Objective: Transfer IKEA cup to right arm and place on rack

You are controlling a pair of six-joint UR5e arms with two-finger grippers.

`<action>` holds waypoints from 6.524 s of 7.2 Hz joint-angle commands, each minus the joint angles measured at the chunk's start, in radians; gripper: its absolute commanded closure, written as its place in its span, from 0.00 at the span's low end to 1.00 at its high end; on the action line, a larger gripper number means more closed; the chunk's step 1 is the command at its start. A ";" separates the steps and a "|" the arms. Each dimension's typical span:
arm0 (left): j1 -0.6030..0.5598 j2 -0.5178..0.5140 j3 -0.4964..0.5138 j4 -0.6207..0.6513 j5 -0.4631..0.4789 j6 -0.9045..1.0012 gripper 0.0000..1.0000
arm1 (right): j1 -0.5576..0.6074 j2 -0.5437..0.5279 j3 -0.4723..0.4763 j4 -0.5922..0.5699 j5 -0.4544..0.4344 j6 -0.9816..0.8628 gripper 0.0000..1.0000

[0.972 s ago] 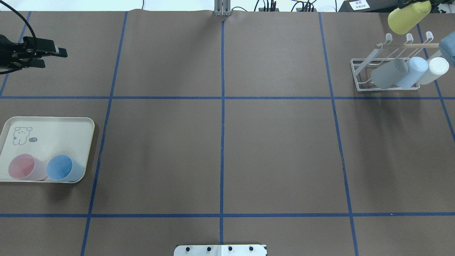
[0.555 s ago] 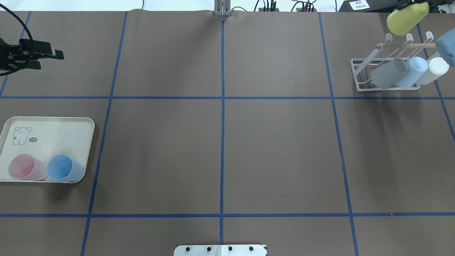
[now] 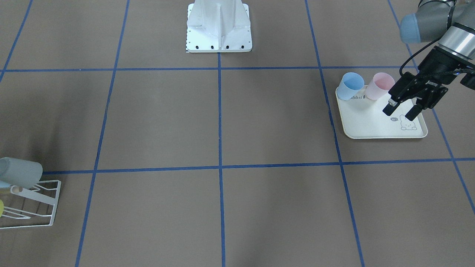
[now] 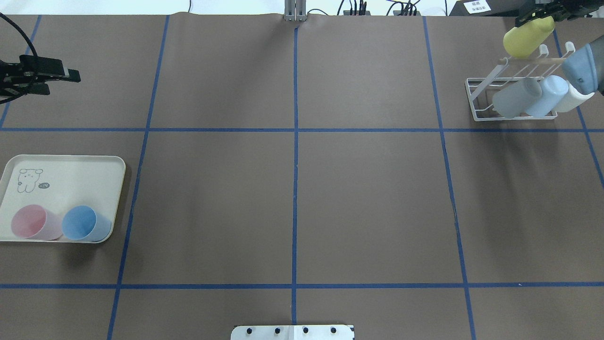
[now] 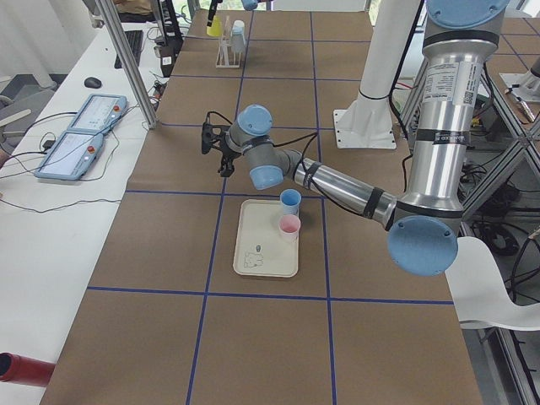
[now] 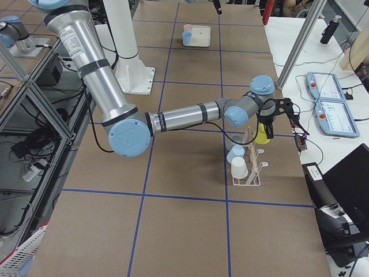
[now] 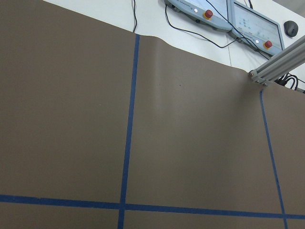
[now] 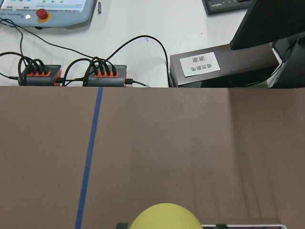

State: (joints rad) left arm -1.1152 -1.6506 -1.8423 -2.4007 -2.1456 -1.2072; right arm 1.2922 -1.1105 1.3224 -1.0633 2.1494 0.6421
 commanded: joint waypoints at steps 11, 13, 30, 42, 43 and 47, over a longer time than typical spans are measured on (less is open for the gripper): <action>-0.077 0.340 -0.110 0.138 -0.031 0.362 0.00 | 0.025 -0.023 0.032 -0.010 0.165 0.004 0.00; -0.034 0.403 -0.100 0.138 -0.033 0.362 0.00 | 0.032 -0.182 0.226 -0.083 0.240 0.005 0.00; -0.069 0.365 -0.112 0.164 -0.292 0.336 1.00 | -0.006 -0.324 0.478 -0.126 0.293 0.024 0.00; 0.650 -0.271 -0.075 -0.699 0.425 -0.914 1.00 | -0.462 -0.232 0.518 1.219 -0.093 1.457 0.00; 0.652 -0.303 -0.036 -0.768 0.437 -0.986 1.00 | -0.494 -0.192 0.517 1.243 -0.138 1.529 0.01; 0.655 -0.363 0.014 -0.850 0.438 -1.107 1.00 | -0.585 -0.108 0.523 1.246 -0.141 1.555 0.01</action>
State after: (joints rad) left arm -0.4627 -1.9907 -1.8315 -3.2448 -1.7079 -2.2792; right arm 0.7240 -1.2238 1.8433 0.1807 2.0095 2.1947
